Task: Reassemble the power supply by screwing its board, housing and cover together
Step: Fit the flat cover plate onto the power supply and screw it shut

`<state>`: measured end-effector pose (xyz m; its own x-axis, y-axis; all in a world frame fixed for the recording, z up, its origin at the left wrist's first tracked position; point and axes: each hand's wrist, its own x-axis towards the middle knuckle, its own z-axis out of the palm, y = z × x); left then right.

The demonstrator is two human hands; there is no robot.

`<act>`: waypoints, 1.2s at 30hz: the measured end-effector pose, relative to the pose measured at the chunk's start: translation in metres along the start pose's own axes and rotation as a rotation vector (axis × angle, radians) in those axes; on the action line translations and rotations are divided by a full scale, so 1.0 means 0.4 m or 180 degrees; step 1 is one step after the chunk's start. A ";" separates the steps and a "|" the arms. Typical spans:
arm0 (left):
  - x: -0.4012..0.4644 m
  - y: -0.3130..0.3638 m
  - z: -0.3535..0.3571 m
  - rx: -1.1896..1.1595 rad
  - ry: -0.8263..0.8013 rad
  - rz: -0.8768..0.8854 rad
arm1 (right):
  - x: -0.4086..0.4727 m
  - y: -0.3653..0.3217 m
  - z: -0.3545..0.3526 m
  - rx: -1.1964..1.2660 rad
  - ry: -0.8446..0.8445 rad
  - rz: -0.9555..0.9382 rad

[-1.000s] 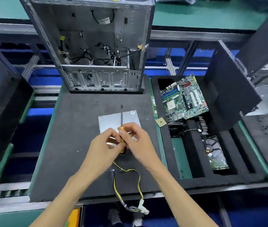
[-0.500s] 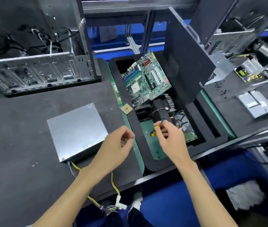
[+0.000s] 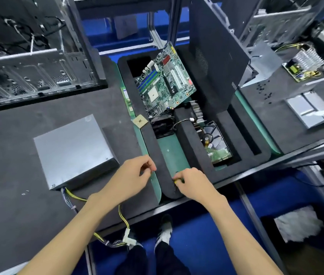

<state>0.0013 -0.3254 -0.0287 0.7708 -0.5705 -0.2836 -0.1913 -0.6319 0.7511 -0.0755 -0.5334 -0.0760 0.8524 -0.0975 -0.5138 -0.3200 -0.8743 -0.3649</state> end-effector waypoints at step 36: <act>-0.226 -0.268 -0.225 -0.2070 0.2111 -0.2323 | 0.278 -0.541 -0.048 0.2864 0.0472 -0.0634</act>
<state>0.0070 -0.1589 -0.0299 0.7712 0.3202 -0.5503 0.6228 -0.2001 0.7564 0.0965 -0.3641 -0.0390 0.9503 -0.0993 -0.2951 -0.3092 -0.1902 -0.9318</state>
